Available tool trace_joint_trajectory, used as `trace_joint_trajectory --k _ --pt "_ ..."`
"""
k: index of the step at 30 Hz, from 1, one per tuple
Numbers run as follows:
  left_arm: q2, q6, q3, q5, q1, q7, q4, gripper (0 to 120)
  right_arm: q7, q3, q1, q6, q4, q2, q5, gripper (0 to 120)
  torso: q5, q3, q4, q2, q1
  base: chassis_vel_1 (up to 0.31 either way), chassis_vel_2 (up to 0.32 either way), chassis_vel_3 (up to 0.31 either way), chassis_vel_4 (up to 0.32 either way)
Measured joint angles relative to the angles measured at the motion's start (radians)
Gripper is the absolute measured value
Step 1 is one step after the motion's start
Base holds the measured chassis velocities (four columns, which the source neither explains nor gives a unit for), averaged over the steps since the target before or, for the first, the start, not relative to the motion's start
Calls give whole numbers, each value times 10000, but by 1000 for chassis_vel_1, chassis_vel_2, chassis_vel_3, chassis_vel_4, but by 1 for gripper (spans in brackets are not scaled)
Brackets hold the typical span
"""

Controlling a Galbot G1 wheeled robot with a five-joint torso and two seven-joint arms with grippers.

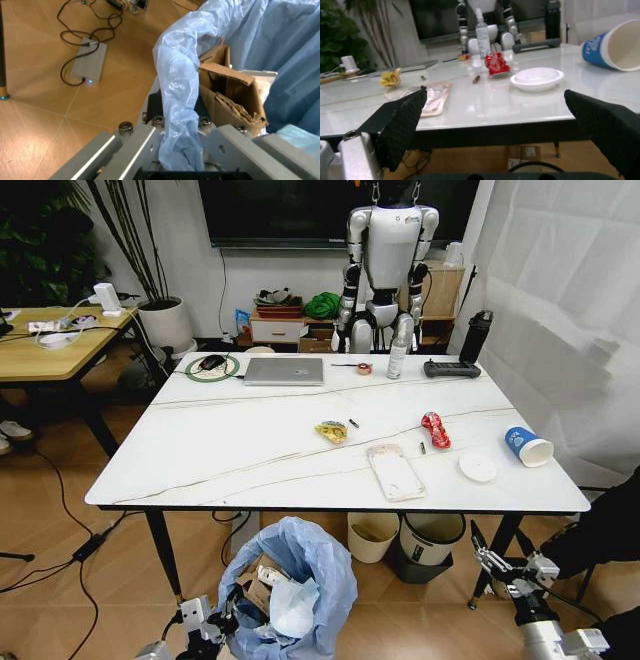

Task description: Pick up the trash bin and place the trash from the table into it.

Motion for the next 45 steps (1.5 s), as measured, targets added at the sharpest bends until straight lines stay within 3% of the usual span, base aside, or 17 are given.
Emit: trace_joint_trajectory --k 5,9,11,13,17,22,27,32,38,45 --pt "-21 -26 -144 9 212 12 -127 0 -41 -638 98 -65 392 -710 -23 100 -5 0 0 0 -1 0 0 0 0" --pt "69 -29 -269 -19 454 13 -241 0 -2 -1568 409 -392 791 -1936 -118 100 -2 0 -1 0 0 0 0 0 0" --pt "79 -30 -285 -19 485 13 -252 0 73 -1670 463 -405 821 -2101 -129 100 -1 0 -4 0 0 0 0 0 0" --pt "116 -51 -405 6 702 14 -336 0 879 -2219 914 -570 1005 -3159 -242 100 -2 0 2 0 0 0 0 0 0" --pt "96 -89 -625 164 995 35 -463 0 2746 -3233 1688 -1634 1417 -4229 -1046 100 -3 0 1 0 0 0 0 0 0" --pt "-164 -93 -693 319 1113 40 -734 0 4310 -4383 2511 -2566 1497 -4599 -2124 100 0 1 0 0 0 0 0 0 0" --pt "-451 -86 -765 473 1114 32 -826 0 4205 -5209 3375 -3261 1290 -4782 -2135 100 0 1 0 0 0 0 0 0 0" --pt "-697 -68 -810 620 1110 20 -854 0 3932 -6172 4070 -3842 1150 -5011 -1251 100 -2 1 0 0 0 0 0 0 0" --pt "-854 -41 -810 688 1043 -6 -854 0 3770 -6707 4498 -3903 647 -4977 -1492 100 -1 1 0 2 0 0 0 0 0" --pt "-917 -29 -854 681 1001 -20 -813 0 3527 -6431 4558 -3714 -66 -4956 -2266 95 -3 0 0 2 0 0 0 0 0"
